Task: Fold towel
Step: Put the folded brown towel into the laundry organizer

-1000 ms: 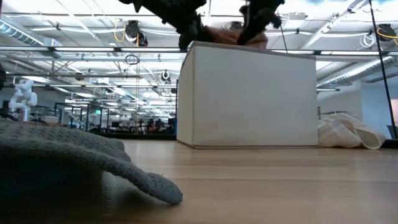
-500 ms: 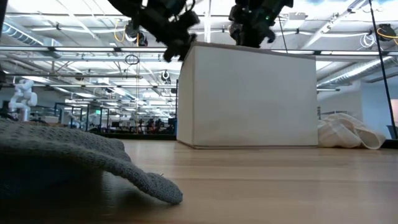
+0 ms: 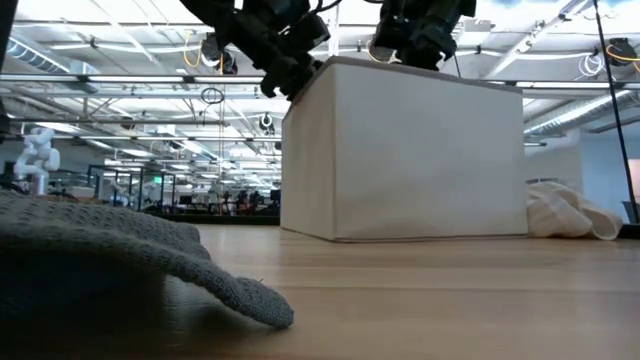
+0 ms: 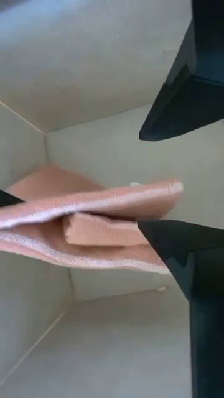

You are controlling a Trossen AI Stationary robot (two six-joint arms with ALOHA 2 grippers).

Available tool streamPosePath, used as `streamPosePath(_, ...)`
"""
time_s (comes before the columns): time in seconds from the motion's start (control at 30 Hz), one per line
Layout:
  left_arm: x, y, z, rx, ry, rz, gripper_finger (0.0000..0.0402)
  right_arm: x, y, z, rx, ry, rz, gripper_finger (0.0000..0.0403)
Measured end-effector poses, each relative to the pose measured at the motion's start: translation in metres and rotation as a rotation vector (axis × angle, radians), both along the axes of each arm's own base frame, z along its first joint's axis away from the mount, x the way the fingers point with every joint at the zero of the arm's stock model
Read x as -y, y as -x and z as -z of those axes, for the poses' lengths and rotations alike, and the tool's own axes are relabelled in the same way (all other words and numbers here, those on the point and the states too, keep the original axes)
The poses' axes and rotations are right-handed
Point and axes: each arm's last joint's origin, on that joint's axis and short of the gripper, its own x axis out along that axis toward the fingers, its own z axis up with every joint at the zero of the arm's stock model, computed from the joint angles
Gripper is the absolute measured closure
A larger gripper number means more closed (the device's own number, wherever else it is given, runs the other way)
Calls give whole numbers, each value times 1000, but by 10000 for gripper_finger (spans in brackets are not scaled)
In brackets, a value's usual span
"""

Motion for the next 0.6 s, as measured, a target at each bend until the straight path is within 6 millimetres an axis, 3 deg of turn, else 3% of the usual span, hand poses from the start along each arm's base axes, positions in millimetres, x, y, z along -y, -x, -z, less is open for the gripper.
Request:
streamPosePath(0.4, 31, -6, -4, -6, -61, 21, 330, -1, -1, -1, 21, -16, -8, 224)
streamPosePath(0.6, 41, -5, -19, -1, -52, 42, 294, -1, -2, -2, 39, -14, 0, 225)
